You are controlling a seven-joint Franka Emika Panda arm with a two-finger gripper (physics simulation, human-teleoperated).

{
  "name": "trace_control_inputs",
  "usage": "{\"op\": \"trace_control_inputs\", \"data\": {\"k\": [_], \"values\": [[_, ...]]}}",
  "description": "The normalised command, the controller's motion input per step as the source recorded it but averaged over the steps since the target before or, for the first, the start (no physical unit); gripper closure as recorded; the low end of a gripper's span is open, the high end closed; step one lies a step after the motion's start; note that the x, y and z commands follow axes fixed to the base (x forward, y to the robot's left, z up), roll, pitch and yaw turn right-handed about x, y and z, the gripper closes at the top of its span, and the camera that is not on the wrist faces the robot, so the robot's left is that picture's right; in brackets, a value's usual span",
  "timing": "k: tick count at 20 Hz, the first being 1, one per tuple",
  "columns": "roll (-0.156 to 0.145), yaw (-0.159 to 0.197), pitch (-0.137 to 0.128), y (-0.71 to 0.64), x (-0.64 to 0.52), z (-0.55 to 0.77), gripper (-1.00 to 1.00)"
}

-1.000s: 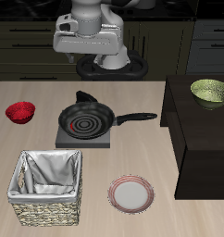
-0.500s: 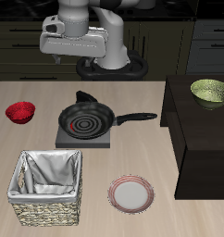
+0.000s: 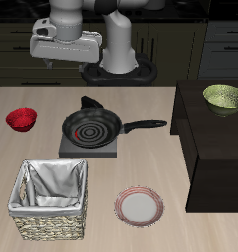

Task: Place the red bowl in the basket

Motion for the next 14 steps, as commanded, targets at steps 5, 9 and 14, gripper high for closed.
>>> {"op": "trace_control_inputs", "data": {"k": [5, 9, 14], "values": [[-0.034, -0.005, -0.001, -0.34, -0.14, -0.06, -1.0], [-0.036, -0.018, -0.003, -0.37, -0.16, -0.04, -1.0], [-0.03, -0.01, -0.021, -0.36, -0.21, -0.02, -1.0]]}}
